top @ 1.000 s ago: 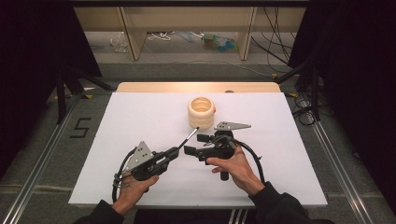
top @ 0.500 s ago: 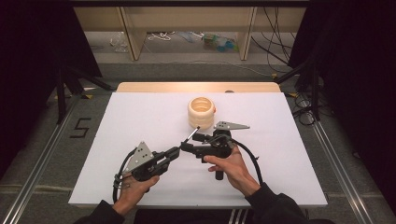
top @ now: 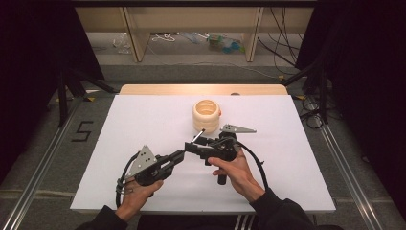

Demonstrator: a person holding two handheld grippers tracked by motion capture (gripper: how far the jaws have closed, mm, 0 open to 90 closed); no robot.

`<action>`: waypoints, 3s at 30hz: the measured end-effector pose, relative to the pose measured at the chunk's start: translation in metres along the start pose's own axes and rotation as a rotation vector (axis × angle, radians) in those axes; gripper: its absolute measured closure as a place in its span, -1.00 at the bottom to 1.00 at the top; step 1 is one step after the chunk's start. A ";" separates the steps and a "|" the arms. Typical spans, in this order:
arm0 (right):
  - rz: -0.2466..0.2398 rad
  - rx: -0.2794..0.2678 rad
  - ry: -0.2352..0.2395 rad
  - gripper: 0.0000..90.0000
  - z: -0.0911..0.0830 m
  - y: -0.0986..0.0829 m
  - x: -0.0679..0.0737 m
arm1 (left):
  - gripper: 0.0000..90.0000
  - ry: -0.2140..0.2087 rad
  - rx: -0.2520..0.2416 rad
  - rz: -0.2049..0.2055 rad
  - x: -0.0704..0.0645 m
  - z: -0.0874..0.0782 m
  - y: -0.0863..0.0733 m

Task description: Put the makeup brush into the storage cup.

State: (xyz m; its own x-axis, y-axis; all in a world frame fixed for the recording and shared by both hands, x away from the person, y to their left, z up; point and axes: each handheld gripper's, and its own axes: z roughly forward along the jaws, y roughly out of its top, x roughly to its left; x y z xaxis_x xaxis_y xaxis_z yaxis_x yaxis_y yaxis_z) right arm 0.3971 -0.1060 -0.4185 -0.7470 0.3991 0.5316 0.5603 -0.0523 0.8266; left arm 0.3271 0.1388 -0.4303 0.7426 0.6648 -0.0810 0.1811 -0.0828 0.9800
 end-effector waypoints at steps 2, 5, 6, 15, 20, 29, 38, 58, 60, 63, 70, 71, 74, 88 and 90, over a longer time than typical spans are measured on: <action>0.004 -0.004 0.004 -0.07 0.001 -0.001 0.000 | 0.85 -0.002 -0.001 0.003 0.000 0.000 0.000; 0.012 -0.010 0.012 0.00 0.002 -0.001 0.000 | 0.85 -0.001 -0.002 -0.005 -0.001 0.000 0.000; 0.012 -0.010 0.012 0.00 0.002 -0.001 0.000 | 0.85 -0.001 -0.002 -0.005 -0.001 0.000 0.000; 0.037 -0.012 0.034 0.19 0.003 -0.002 0.000 | 0.85 -0.007 -0.003 0.011 0.000 0.000 0.000; 0.057 -0.018 0.046 0.28 0.003 -0.002 0.000 | 0.85 -0.002 -0.008 -0.001 -0.001 -0.001 0.000; 0.104 -0.029 0.058 0.42 0.004 -0.006 -0.004 | 0.85 -0.004 -0.005 0.009 -0.001 -0.001 0.000; 0.130 -0.047 0.089 0.63 0.002 -0.006 -0.005 | 0.85 -0.007 -0.003 0.010 -0.002 0.000 0.000; 0.022 -0.050 0.127 0.86 -0.003 0.003 0.011 | 0.01 -0.002 0.036 -0.003 0.005 0.001 -0.002; -0.017 -0.051 0.122 0.86 -0.004 0.004 0.011 | -0.07 0.001 0.044 -0.005 0.004 0.002 -0.002; -0.046 -0.040 0.106 0.86 -0.005 0.006 0.012 | -0.13 0.006 0.058 0.000 0.004 0.003 -0.003; -0.111 -0.028 0.075 0.86 -0.006 0.007 0.010 | -0.22 0.018 0.066 0.006 0.006 0.003 -0.004; -0.113 -0.024 0.074 0.86 -0.006 0.008 0.011 | -0.23 0.021 0.070 0.007 0.007 0.003 -0.004; -0.158 -0.016 0.055 0.86 -0.007 0.010 0.012 | -0.23 0.019 0.081 0.006 0.008 0.003 -0.005; -0.262 -0.014 -0.024 0.86 -0.017 0.019 0.008 | -0.47 0.033 0.120 -0.008 0.013 0.004 -0.007; -0.273 -0.014 -0.032 0.86 -0.017 0.020 0.007 | -0.48 0.038 0.123 -0.005 0.014 0.004 -0.007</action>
State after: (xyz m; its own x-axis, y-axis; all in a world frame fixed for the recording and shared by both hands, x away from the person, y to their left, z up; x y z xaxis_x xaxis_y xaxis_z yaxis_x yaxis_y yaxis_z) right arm 0.3966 -0.1197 -0.3949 -0.8580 0.4288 0.2828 0.3344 0.0485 0.9412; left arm 0.3386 0.1454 -0.4388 0.7173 0.6926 -0.0767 0.2641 -0.1683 0.9497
